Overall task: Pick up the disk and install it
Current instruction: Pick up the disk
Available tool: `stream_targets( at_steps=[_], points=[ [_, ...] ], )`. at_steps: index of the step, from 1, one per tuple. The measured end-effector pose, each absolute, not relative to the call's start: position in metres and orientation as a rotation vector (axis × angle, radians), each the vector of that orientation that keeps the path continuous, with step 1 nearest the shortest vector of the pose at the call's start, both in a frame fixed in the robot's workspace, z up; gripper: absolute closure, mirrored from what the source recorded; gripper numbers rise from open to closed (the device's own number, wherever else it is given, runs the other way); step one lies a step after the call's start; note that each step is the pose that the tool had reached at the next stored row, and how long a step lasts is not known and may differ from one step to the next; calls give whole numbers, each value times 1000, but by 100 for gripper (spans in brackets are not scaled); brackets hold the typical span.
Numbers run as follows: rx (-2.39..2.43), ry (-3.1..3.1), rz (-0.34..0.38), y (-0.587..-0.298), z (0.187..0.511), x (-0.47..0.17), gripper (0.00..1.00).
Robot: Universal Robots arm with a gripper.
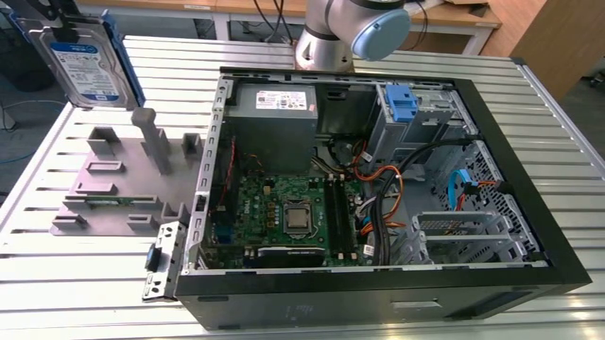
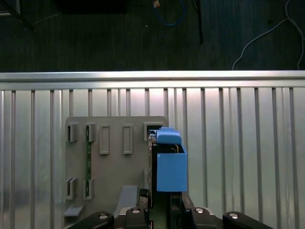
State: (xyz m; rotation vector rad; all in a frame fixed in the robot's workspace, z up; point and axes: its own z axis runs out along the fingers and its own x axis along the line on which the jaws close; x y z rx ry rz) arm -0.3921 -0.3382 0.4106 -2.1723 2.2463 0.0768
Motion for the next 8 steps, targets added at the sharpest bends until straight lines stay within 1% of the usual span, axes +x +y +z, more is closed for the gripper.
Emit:
stream_targets(
  at_steps=[8],
  points=[
    [-2172, 2246, 77, -338, 430, -392, 65]
  ],
)
